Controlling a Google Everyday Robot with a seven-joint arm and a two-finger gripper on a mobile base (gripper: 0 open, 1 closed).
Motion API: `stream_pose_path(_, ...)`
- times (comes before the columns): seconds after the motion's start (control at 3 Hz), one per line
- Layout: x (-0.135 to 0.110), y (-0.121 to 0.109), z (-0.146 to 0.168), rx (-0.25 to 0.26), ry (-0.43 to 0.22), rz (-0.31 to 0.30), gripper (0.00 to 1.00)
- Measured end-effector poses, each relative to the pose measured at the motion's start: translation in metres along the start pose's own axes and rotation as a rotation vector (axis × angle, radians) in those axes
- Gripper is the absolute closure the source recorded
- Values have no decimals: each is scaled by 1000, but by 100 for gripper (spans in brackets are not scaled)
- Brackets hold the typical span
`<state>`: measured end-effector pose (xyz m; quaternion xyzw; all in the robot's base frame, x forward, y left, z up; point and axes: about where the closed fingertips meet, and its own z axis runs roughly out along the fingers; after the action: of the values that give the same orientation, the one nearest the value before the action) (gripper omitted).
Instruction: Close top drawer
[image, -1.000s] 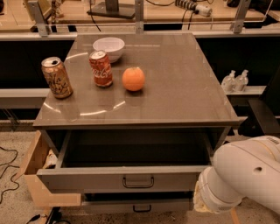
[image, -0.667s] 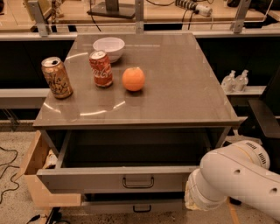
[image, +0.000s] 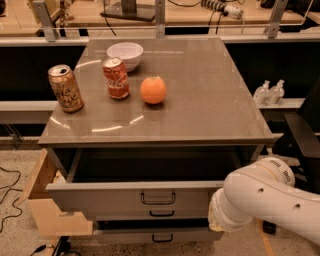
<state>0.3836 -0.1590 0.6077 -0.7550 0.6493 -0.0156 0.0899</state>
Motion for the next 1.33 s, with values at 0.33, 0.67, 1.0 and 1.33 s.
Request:
stream_pose_path(0.33,8,-23,1,20,34,-22,100)
stream_pose_path(0.67,18,-51,0,45,81,-45,100)
stream_pose_path(1.0,24,-69,-4,63,117,-60,100)
stream_pose_path(1.33,27,-79,-9,74,142,-69,100)
